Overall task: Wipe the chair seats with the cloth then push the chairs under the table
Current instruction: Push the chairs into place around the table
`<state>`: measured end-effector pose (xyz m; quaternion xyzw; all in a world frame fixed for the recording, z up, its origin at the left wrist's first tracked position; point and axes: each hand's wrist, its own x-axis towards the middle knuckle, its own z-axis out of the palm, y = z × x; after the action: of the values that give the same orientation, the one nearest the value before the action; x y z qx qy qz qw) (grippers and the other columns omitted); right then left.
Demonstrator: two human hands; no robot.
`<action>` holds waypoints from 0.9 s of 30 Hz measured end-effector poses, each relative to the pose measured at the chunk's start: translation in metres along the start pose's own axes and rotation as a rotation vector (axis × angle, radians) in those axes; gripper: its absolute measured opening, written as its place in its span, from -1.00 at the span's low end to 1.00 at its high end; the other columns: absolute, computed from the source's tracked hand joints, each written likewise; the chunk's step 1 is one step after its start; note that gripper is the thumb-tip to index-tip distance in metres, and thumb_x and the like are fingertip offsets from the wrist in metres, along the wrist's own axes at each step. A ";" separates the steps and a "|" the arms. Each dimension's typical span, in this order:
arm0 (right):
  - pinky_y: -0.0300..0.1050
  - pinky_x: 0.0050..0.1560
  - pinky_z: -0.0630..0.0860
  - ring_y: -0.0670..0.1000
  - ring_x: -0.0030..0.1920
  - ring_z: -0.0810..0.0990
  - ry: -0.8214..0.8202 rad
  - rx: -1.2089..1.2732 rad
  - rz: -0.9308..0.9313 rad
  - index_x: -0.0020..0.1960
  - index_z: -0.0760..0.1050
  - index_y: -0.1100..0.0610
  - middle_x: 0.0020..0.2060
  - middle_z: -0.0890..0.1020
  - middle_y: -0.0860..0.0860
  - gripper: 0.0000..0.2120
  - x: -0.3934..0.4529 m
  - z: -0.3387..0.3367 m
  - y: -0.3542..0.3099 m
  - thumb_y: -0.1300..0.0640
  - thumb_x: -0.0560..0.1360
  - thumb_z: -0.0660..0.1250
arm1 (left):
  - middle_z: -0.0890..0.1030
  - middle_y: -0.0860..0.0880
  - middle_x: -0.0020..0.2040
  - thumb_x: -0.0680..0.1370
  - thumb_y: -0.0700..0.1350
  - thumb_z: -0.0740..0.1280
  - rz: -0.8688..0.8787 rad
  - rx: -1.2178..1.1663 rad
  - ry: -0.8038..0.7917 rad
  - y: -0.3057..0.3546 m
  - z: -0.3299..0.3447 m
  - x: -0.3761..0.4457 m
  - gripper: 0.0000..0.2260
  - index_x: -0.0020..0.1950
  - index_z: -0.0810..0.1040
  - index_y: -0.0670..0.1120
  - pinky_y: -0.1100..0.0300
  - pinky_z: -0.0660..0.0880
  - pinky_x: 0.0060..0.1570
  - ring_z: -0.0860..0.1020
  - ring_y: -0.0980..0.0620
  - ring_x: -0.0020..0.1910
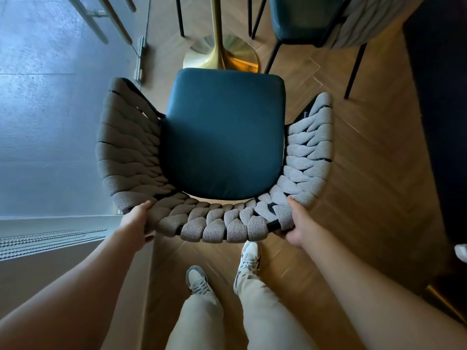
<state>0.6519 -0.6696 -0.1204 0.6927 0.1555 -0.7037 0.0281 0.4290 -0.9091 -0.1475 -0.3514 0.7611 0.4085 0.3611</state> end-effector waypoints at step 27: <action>0.02 -0.24 0.55 0.16 -0.19 0.57 -0.012 0.055 -0.038 -0.05 0.49 0.16 -0.17 0.60 0.15 -0.90 0.021 0.041 -0.044 0.12 0.57 0.29 | 0.60 -0.08 -0.10 0.49 -0.05 0.40 -0.047 -0.039 -0.137 0.053 0.005 0.038 -0.71 0.17 0.47 -0.07 0.05 0.49 -0.08 0.55 -0.04 -0.21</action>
<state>0.6007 -0.6343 -0.1330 0.6859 0.1492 -0.7122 -0.0032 0.3674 -0.8914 -0.1615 -0.3472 0.7180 0.4379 0.4149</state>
